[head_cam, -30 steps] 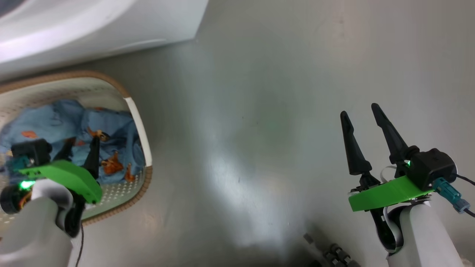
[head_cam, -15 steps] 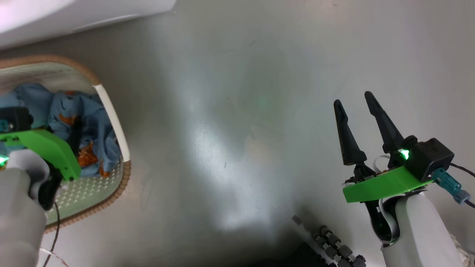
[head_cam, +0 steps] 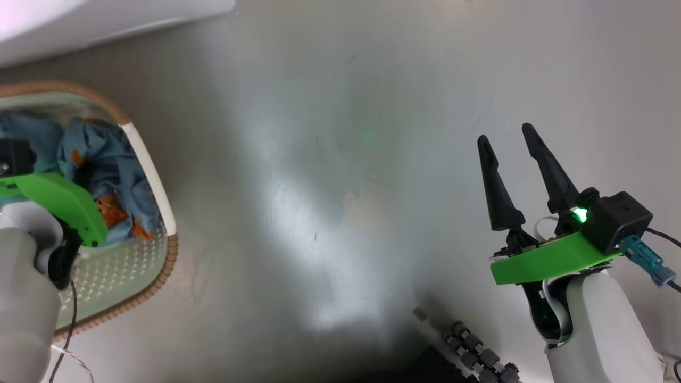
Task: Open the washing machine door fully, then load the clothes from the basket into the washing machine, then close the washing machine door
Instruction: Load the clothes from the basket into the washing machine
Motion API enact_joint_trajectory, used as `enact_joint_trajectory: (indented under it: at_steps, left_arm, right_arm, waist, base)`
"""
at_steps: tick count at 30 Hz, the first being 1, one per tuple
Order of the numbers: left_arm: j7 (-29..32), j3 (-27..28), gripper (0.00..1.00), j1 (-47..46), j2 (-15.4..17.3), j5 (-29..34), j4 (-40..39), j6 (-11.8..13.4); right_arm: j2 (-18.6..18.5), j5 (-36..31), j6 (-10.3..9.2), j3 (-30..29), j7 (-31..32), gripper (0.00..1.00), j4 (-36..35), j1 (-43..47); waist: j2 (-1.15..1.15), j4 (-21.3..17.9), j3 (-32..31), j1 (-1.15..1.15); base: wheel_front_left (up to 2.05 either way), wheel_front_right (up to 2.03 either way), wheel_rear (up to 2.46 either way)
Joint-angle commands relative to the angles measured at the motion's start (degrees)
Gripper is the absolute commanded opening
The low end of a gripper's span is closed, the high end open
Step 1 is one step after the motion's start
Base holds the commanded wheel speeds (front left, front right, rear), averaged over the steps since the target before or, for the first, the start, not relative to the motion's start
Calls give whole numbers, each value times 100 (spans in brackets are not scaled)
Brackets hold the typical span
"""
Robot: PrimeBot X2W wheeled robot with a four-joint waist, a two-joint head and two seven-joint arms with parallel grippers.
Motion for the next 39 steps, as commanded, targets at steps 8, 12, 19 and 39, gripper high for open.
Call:
enact_joint_trajectory:
  at_steps: [8,12,19,39]
  left_arm:
    - [-1021,-20,0,535,108,34,-135,-16]
    - [-1517,14,0,708,-21,-20,-223,-16]
    - [-1826,243,0,1085,-104,68,-670,63]
    - [-1834,2179,0,3595,-599,1530,-3801,547]
  right_arm:
    - [-12,-61,9,-49,-43,100,-103,187]
    - [-12,-170,9,-127,-43,100,-113,244]
    - [-12,-306,9,-236,-43,100,-94,422]
    - [-88,-485,9,-332,-43,100,74,1062]
  waist:
    - [0,224,-725,0]
    - [0,378,-1062,0]
    - [0,614,-1699,0]
    - [0,1038,-3567,0]
  base:
    - [0,0,0]
    - [0,0,0]
    - [0,0,0]
    - [0,0,0]
